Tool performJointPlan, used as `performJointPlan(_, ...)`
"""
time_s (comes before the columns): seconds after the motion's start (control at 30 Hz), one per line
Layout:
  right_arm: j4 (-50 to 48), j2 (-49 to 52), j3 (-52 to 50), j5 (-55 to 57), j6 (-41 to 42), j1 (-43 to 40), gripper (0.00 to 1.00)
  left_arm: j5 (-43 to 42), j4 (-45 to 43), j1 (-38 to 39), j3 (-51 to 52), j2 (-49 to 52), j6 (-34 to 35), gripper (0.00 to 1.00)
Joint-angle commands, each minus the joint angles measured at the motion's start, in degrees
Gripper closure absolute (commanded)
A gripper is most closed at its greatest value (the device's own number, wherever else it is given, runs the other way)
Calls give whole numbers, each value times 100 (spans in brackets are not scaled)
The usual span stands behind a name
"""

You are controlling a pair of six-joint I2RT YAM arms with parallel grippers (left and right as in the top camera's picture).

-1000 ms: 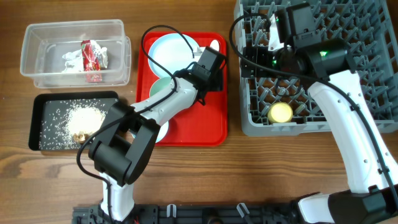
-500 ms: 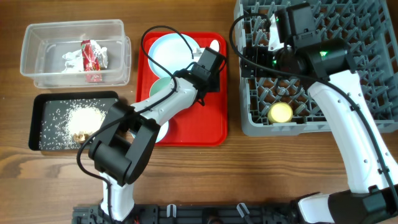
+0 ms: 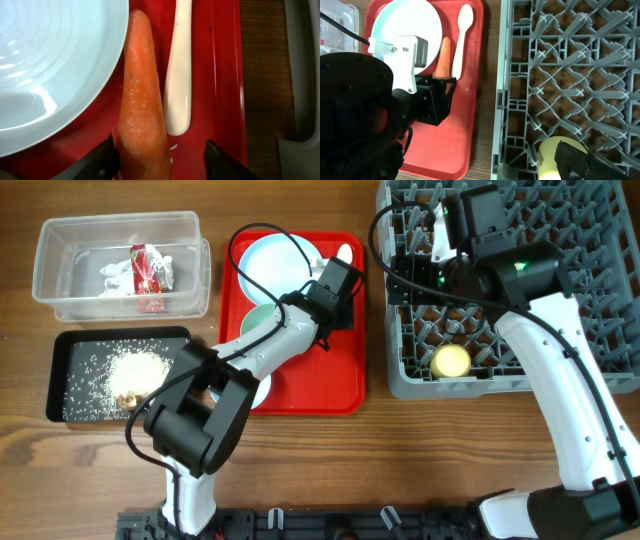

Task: Sort waste into correct bins and load items into the dishwasher rack
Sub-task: 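Carry the carrot left onto the black tray and release it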

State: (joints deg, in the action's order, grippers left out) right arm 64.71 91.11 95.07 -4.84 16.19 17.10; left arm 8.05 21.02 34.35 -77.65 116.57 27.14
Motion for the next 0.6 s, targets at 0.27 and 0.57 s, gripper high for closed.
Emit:
performJointPlan(0.27, -15, -22, 44, 109, -125, 7, 0, -269, 2, -11, -31, 304, 33, 61)
performJointPlan(0.57, -11, -22, 44, 109, -188, 7, 0, -267, -57, -11, -72, -107, -2, 76)
